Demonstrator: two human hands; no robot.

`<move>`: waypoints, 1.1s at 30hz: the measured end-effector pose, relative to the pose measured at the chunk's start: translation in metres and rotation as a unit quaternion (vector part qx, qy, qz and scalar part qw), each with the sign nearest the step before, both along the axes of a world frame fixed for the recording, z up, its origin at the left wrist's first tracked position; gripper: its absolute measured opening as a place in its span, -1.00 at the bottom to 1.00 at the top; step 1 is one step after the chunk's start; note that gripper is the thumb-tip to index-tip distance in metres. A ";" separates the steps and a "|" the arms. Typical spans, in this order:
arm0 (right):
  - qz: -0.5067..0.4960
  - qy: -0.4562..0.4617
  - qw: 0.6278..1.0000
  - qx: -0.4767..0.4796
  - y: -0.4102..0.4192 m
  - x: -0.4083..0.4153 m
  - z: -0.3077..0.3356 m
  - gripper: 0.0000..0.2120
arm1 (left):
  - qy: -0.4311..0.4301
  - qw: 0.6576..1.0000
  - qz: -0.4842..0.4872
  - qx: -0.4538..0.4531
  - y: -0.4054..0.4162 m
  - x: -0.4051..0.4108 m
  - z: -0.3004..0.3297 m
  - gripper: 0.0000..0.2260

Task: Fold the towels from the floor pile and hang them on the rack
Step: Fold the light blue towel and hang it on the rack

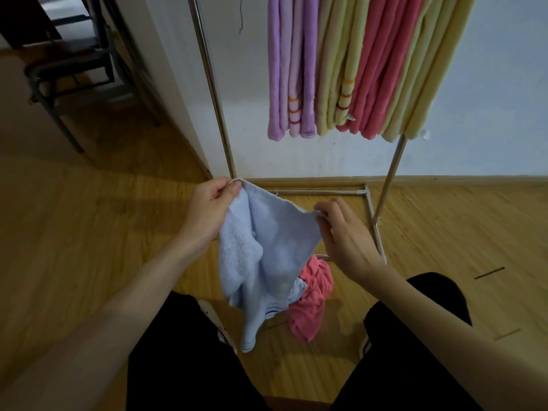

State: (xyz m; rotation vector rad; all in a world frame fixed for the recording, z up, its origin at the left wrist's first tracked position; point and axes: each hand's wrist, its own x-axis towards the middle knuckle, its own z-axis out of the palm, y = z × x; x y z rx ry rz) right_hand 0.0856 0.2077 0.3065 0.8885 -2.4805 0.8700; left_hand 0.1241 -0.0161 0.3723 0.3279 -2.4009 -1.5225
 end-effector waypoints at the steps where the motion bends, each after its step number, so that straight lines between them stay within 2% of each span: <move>1: 0.023 0.018 0.999 0.032 0.000 0.003 -0.001 -0.87 | 0.002 1.000 0.000 0.002 0.000 0.000 0.002 -0.74; 5: 0.138 0.001 0.983 0.119 -0.005 0.014 -0.010 -0.89 | 0.017 1.000 -0.003 -0.009 0.003 0.002 0.013 -0.76; 7: 0.176 -0.020 0.976 0.124 -0.009 0.016 -0.019 -0.86 | 0.021 0.999 -0.017 -0.027 0.007 0.005 0.016 -0.76; 10: 0.179 -0.081 0.980 0.028 -0.023 0.019 -0.021 -0.86 | 0.025 0.998 -0.037 -0.035 0.013 0.009 0.019 -0.79; 13: 0.167 -0.178 0.966 -0.082 -0.034 0.020 -0.018 -0.86 | 0.033 0.998 -0.054 -0.023 0.019 0.010 0.022 -0.78; 15: 0.179 -0.284 0.933 -0.126 -0.039 0.021 -0.011 -0.81 | 0.040 0.997 -0.066 -0.028 0.022 0.011 0.023 -0.77; 17: 0.196 -0.384 0.884 -0.180 -0.042 0.021 -0.002 -0.79 | 0.047 0.995 -0.073 -0.040 0.023 0.010 0.024 -0.78; 20: 0.208 -0.470 0.823 -0.241 -0.042 0.021 0.011 -0.78 | 0.052 0.995 -0.074 -0.045 0.025 0.009 0.024 -0.76; 22: 0.224 -0.482 0.814 -0.234 -0.041 0.020 0.015 -0.84 | 0.048 0.995 -0.069 -0.050 0.026 0.008 0.023 -0.76; 25: 0.229 -0.459 0.834 -0.203 -0.038 0.019 0.016 -0.92 | 0.043 0.996 -0.062 -0.046 0.025 0.007 0.022 -0.77; 28: 0.217 -0.445 0.840 -0.221 -0.037 0.019 0.016 -0.93 | 0.042 0.997 -0.054 -0.042 0.022 0.006 0.021 -0.78; 33: 0.210 -0.425 0.847 -0.240 -0.034 0.018 0.012 -0.75 | 0.043 0.997 -0.036 -0.055 0.020 0.007 0.021 -0.72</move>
